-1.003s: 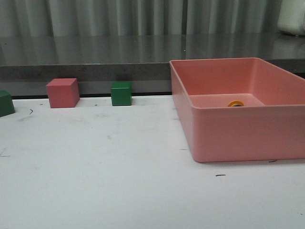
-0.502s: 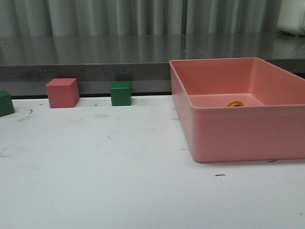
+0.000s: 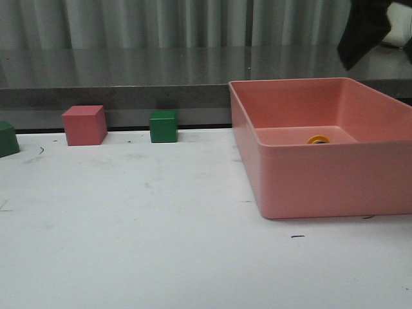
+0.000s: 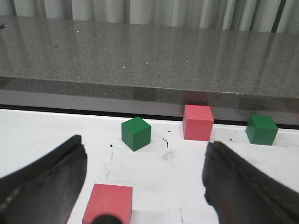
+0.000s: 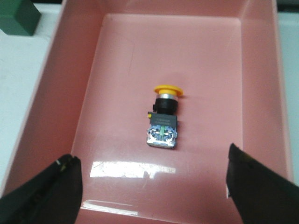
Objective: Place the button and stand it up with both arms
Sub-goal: 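Lower the right gripper into the pink bin and grasp the yellow button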
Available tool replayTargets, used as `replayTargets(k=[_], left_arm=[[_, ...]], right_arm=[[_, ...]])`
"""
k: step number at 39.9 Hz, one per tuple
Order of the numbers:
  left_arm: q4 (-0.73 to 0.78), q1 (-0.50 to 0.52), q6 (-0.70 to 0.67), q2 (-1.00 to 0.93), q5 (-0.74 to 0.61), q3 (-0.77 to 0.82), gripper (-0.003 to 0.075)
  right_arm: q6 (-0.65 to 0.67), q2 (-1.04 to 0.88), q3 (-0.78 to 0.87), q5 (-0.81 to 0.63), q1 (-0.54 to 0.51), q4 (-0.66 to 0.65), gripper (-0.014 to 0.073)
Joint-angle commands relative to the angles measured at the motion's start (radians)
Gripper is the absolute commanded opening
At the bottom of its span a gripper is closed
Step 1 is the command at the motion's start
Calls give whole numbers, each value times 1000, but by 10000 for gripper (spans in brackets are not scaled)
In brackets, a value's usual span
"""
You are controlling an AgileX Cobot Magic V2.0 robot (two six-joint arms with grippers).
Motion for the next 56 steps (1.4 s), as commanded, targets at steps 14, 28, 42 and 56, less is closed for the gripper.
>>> replayTargets(k=[14, 28, 42, 56], left_arm=[[-7, 0, -11, 12, -83, -39, 491], [-7, 0, -11, 12, -83, -39, 491], [-7, 0, -11, 12, -83, -39, 491], [-7, 0, -11, 12, -81, -39, 491]], right_arm=[[102, 325, -271, 74, 1, 12, 641], [112, 501, -393, 131, 1, 12, 640], [112, 571, -410, 129, 1, 12, 638], [112, 564, -458, 179, 1, 12, 296]])
